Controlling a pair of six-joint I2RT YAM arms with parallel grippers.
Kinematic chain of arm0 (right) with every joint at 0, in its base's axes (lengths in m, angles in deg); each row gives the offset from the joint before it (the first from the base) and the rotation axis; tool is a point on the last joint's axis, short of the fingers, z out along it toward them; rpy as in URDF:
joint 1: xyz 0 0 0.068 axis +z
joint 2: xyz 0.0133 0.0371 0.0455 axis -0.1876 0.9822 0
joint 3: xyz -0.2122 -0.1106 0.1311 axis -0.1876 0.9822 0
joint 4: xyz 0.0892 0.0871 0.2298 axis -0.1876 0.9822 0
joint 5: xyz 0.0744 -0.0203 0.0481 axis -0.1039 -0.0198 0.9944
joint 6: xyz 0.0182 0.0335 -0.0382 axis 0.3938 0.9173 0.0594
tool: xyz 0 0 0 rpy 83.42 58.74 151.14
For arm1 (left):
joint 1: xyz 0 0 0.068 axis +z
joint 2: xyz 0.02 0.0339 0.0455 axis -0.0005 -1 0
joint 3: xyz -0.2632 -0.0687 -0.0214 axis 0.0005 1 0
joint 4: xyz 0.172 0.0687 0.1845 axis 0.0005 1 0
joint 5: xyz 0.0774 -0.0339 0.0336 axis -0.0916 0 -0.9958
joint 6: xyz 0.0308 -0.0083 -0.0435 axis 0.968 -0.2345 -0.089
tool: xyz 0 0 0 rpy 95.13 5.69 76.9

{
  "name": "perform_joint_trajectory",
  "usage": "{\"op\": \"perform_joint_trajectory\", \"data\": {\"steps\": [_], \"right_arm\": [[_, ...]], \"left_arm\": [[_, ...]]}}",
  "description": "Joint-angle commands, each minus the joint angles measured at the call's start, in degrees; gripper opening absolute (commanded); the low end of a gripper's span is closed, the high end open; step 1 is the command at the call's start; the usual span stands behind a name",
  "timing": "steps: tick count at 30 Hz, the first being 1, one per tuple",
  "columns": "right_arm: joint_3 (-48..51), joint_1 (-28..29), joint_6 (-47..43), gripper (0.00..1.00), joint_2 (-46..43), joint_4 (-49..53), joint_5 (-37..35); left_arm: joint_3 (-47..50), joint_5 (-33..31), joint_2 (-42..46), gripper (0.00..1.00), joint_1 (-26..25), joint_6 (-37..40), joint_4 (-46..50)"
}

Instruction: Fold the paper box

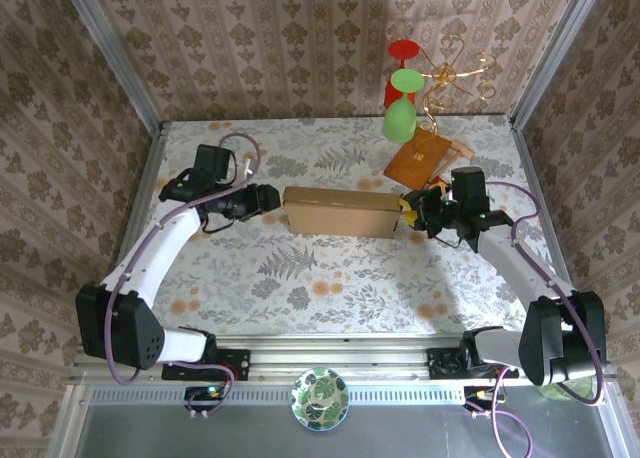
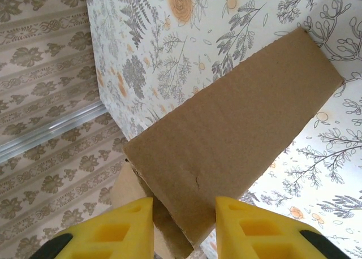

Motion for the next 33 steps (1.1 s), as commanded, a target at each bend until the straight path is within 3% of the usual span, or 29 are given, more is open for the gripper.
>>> {"op": "perform_joint_trajectory", "data": {"steps": [1, 15, 23, 33], "right_arm": [[-0.08, 0.19, -1.07, 0.31, 1.69, 3.68, -1.21], [-0.08, 0.19, -1.42, 0.30, 1.72, 3.99, -0.97], [-0.77, 0.19, -2.95, 0.30, 2.39, 4.93, -0.77], [-2.83, 0.12, -8.27, 0.30, 3.92, 8.46, 0.02]], "left_arm": [[-1.84, 3.81, -1.89, 0.53, -0.17, -4.11, -2.10], [-0.18, 2.05, -7.72, 0.51, 0.84, -4.91, -9.83], [5.77, 2.51, -8.85, 0.29, 0.70, -5.37, -13.50], [8.15, 1.69, -7.59, 0.21, 0.23, -4.00, -13.23]]}}
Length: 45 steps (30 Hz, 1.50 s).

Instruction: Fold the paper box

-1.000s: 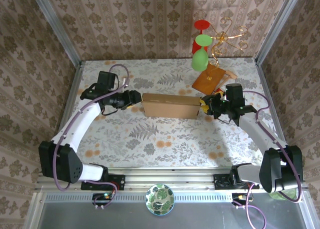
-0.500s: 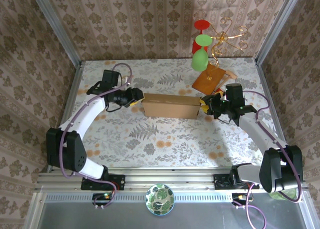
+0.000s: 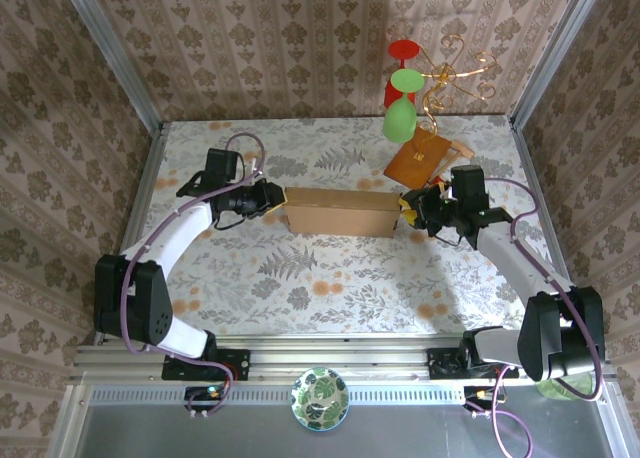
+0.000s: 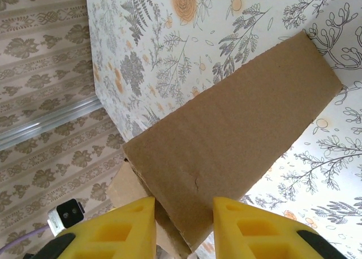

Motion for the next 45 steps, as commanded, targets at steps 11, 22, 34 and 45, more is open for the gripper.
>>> {"op": "perform_joint_trajectory", "data": {"steps": [11, 22, 34, 45], "right_arm": [[-2.28, 1.47, -26.42, 0.31, -5.45, 23.97, -6.83], [5.56, 3.73, -26.79, 0.39, -18.03, 23.71, -10.93], [-10.75, 3.45, -35.04, 1.00, -17.35, 31.39, -39.56], [12.09, -1.72, -58.32, 1.00, -17.99, -6.08, -54.21]], "left_arm": [[11.73, -4.10, 11.56, 0.23, -2.84, 0.79, -3.60], [24.25, -6.03, 21.36, 0.28, -4.45, -7.72, -11.68], [14.18, -16.47, 23.89, 1.00, 6.19, -5.80, -6.49], [22.29, -62.46, 32.18, 1.00, 6.17, 7.73, -6.38]]}}
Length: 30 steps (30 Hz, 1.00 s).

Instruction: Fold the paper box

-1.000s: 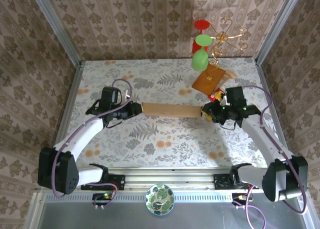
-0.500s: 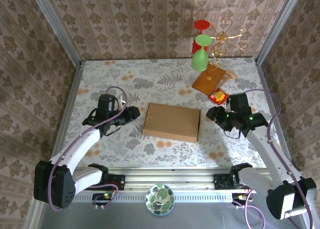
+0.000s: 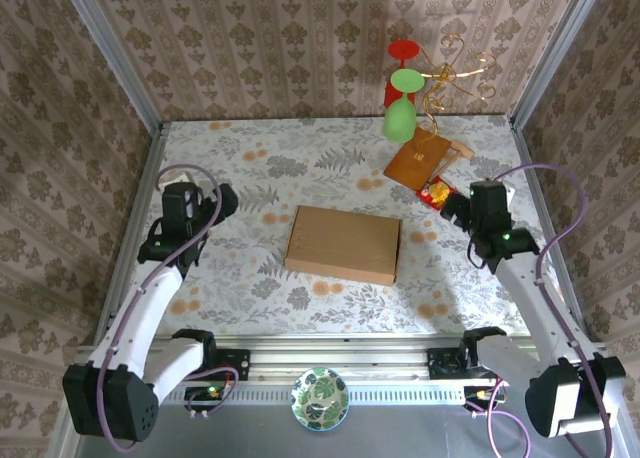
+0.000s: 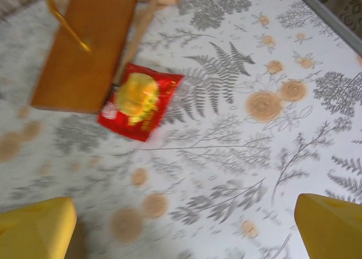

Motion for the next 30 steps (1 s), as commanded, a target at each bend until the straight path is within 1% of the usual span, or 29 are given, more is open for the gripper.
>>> {"op": "perform_joint_trajectory", "data": {"steps": [1, 4, 6, 7, 9, 10, 11, 12, 14, 16, 17, 18, 20, 21, 22, 25, 26, 28, 29, 30], "right_arm": [[10.05, -0.01, -14.93, 1.00, -0.51, -23.97, -4.66], [14.91, -0.14, -19.15, 1.00, 3.50, -33.20, -3.81], [15.60, -0.19, -22.46, 1.00, 7.17, -37.19, -0.45], [15.72, -0.19, -23.14, 1.00, 9.26, -39.45, 0.48], [17.15, -0.28, -23.96, 1.00, 12.61, -46.11, 1.85], [17.87, -0.34, -24.01, 1.00, 14.51, -49.67, 2.60], [17.82, -0.45, -24.24, 1.00, 16.04, -51.43, 3.46], [16.46, -0.61, -24.97, 1.00, 17.48, -51.06, 5.10], [15.48, -0.69, -25.51, 1.00, 20.49, -55.17, 6.11], [15.22, -1.17, -25.16, 1.00, 22.51, -59.90, 6.75], [15.08, -1.91, -23.83, 1.00, 25.34, -62.32, 8.02], [14.67, -2.07, -23.85, 1.00, 26.61, -62.44, 8.65], [15.15, -2.12, -24.27, 1.00, 29.18, -65.97, 10.28], [15.66, -2.12, -24.51, 1.00, 28.69, -66.05, 10.90], [16.47, -2.10, -24.83, 1.00, 28.99, -67.94, 11.78], [20.92, -2.03, -25.80, 1.00, 31.21, -78.22, 13.19], [20.77, -2.11, -25.46, 1.00, 30.55, -76.26, 12.66], [19.04, -2.11, -24.65, 1.00, 31.25, -74.41, 10.88], [18.95, -2.12, -24.53, 1.00, 30.84, -73.37, 10.90], [19.20, -2.12, -24.69, 1.00, 31.07, -74.42, 10.78]], "left_arm": [[7.30, -16.72, 2.91, 1.00, -0.09, 12.75, -7.59], [17.69, -18.55, 5.17, 1.00, -0.03, 26.34, -24.62], [22.60, -18.24, 4.35, 1.00, 0.87, 32.51, -33.92], [23.28, -16.69, 2.65, 1.00, 2.37, 33.51, -35.62], [22.05, -10.63, -2.26, 1.00, 5.42, 34.83, -34.77], [21.40, -8.54, -5.49, 1.00, 6.16, 35.80, -35.06], [21.46, -6.76, -8.04, 1.00, 6.49, 37.01, -37.51], [22.07, -5.38, -11.03, 1.00, 6.78, 37.86, -41.76], [22.81, -3.09, -16.99, 1.00, 7.91, 36.85, -50.47], [19.78, -0.28, -21.56, 1.00, 8.81, 36.42, -51.46], [18.69, 1.06, -24.37, 1.00, 9.10, 36.74, -54.04], [17.79, 2.31, -26.53, 1.00, 9.36, 36.09, -56.34], [16.46, 5.76, -32.18, 1.00, 10.10, 35.01, -59.88], [16.48, 6.58, -32.75, 1.00, 10.12, 35.87, -60.82], [16.47, 7.42, -31.75, 1.00, 10.11, 34.97, -58.79], [22.73, 11.03, -35.32, 1.00, 9.77, 38.01, -74.69], [23.42, 11.75, -34.19, 1.00, 9.95, 37.33, -73.47], [23.83, 11.35, -35.19, 1.00, 10.72, 36.61, -76.21], [22.97, 10.14, -34.63, 1.00, 11.12, 35.18, -73.46], [22.33, 9.50, -34.79, 1.00, 11.16, 34.93, -72.73]]}}
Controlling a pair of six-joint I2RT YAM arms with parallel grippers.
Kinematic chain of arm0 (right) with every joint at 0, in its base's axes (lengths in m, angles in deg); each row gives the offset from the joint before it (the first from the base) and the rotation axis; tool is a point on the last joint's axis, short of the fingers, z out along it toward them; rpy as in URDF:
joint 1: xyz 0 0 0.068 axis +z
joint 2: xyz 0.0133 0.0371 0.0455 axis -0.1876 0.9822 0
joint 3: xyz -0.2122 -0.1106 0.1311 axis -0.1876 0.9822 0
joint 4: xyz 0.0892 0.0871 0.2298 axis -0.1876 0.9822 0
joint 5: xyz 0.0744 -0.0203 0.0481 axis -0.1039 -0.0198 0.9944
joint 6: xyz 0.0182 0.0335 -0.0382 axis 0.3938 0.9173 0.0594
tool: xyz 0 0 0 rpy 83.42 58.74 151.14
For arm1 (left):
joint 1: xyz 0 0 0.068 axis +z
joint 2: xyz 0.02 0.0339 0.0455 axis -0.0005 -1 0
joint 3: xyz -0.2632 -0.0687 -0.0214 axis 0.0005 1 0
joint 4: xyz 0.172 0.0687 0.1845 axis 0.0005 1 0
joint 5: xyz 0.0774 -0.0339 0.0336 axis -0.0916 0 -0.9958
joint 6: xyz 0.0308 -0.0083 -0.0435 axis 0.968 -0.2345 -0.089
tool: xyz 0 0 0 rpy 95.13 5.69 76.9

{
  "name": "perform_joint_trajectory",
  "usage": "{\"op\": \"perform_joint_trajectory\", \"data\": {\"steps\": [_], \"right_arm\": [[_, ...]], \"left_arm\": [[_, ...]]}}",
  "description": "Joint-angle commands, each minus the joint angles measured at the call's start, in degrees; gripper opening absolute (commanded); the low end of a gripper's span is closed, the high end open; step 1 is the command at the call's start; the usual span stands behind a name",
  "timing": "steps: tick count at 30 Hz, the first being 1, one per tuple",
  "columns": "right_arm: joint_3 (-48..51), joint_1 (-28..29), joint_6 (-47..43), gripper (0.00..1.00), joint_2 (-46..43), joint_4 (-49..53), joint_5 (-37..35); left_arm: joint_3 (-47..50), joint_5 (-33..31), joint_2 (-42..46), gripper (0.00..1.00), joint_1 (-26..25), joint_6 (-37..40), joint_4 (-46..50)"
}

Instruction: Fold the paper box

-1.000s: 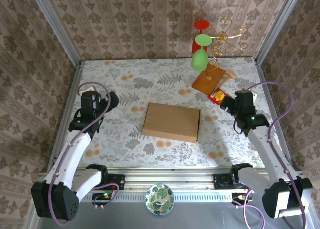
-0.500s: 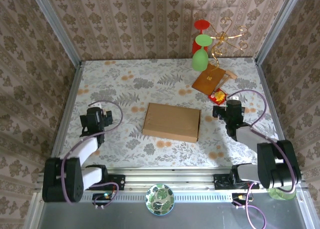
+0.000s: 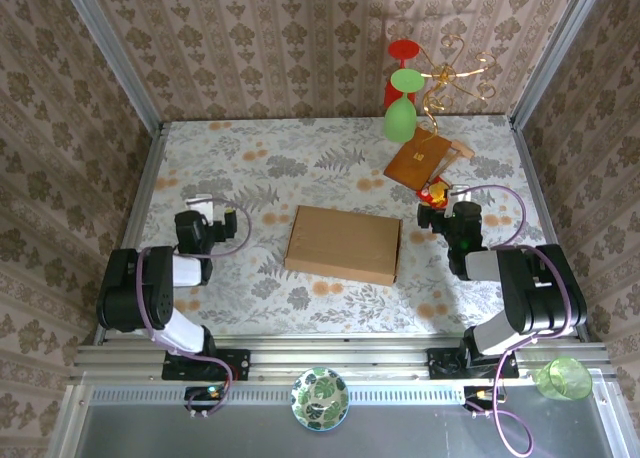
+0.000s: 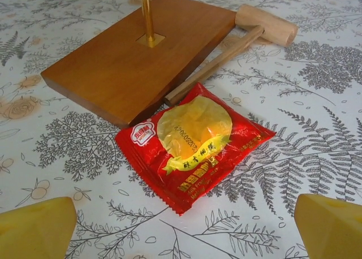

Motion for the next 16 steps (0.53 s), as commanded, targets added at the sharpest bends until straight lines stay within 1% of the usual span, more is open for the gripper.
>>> {"op": "perform_joint_trajectory", "data": {"steps": [1, 13, 15, 16], "right_arm": [[-0.27, -0.18, -0.57, 1.00, 0.50, -4.68, -0.34], [-0.41, -0.13, -0.56, 1.00, 0.54, -4.56, -0.39], [1.13, 1.10, -1.93, 1.00, 0.21, -7.03, -1.12], [3.39, 2.33, -3.26, 1.00, 0.19, -10.87, -1.70]], "left_arm": [[-0.95, 0.99, -0.42, 1.00, 0.86, -0.50, -4.91], [-0.78, 1.39, -0.24, 1.00, 0.95, -0.64, -5.07], [0.81, 0.31, -0.13, 1.00, 1.18, -1.47, -7.99], [3.43, -1.70, -0.23, 1.00, 1.24, -2.03, -12.88]]}}
